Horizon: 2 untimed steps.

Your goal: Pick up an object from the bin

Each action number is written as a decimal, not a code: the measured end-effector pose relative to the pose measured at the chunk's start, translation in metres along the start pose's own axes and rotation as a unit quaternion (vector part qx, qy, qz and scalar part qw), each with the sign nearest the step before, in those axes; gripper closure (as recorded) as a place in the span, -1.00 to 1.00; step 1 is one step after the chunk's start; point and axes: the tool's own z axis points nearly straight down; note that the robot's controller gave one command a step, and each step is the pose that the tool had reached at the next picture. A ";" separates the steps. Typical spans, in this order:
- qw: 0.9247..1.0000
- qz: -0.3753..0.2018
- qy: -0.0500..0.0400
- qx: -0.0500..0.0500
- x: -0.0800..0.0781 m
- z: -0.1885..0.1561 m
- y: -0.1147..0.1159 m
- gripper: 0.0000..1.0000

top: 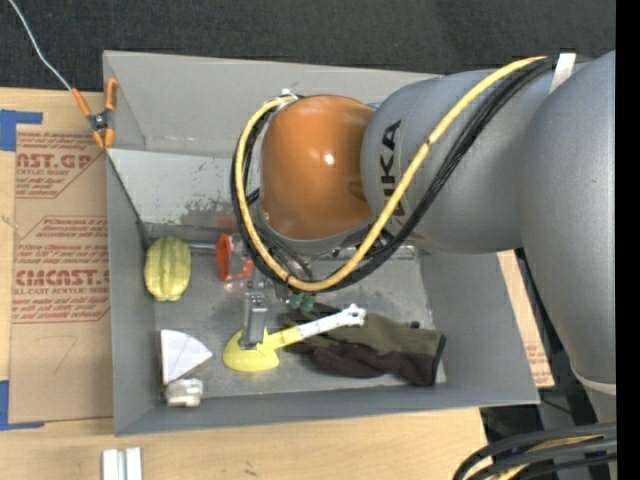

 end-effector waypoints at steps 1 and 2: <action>1.000 0.001 -0.004 -0.001 -0.002 -0.005 -0.001 -1.00; 0.999 -0.036 -0.002 0.000 -0.005 0.014 -0.012 -1.00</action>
Offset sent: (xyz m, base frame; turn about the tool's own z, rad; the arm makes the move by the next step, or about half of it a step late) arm 0.0056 -0.0179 -0.0234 -0.1061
